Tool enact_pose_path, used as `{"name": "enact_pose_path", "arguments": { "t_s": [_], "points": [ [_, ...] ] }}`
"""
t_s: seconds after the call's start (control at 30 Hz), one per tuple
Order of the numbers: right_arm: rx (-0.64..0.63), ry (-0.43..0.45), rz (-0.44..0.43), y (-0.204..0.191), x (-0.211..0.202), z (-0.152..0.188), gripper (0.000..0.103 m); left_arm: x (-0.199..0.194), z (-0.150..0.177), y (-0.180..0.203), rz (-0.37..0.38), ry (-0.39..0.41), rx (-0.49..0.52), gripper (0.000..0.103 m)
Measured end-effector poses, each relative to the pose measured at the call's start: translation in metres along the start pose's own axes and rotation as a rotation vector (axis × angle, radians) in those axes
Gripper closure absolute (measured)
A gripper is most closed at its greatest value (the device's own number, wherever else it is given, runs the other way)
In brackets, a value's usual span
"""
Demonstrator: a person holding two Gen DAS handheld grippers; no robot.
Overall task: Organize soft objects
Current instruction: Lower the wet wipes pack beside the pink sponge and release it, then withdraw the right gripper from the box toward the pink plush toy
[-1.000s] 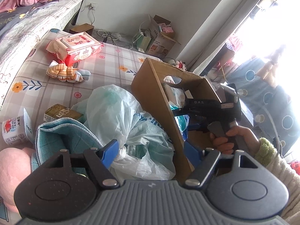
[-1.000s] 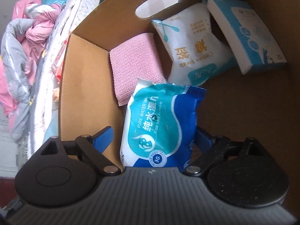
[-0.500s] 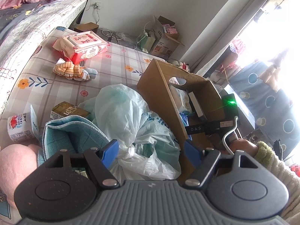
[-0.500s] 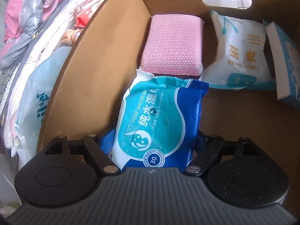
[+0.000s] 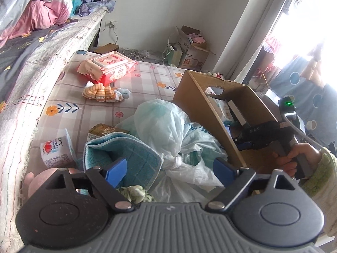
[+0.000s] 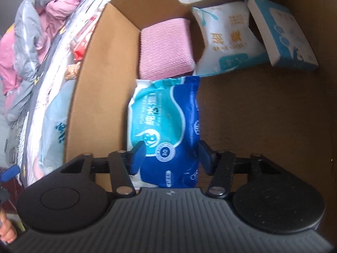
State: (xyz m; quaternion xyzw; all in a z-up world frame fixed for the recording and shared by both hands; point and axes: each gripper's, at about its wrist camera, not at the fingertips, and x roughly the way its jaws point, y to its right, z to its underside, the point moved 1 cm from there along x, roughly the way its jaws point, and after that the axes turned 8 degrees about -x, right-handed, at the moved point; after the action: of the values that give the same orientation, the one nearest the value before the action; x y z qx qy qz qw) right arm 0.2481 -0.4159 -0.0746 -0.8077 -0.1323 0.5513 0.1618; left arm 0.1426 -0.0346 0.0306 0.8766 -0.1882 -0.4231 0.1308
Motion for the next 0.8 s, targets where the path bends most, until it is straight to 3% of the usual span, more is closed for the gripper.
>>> {"name": "enact_pose_path", "arguments": {
  "t_s": [0.23,0.53,0.67,0.8],
  "points": [
    [0.167,0.082,-0.022,0.014,0.005,0.01,0.061,-0.023,0.02,-0.025,-0.04,0.055,-0.041,0.009],
    [0.217,0.18,-0.028,0.02,-0.035,0.019,0.051,-0.04,0.035,-0.048,-0.068,0.116,-0.087,0.004],
    [0.253,0.116,-0.007,0.023,-0.028,0.028,0.047,-0.036,0.041,-0.052,-0.078,0.115,-0.085,0.004],
    [0.287,0.046,-0.024,0.021,-0.004,0.04,0.047,-0.036,0.048,-0.051,-0.041,0.112,-0.09,0.004]
  ]
}}
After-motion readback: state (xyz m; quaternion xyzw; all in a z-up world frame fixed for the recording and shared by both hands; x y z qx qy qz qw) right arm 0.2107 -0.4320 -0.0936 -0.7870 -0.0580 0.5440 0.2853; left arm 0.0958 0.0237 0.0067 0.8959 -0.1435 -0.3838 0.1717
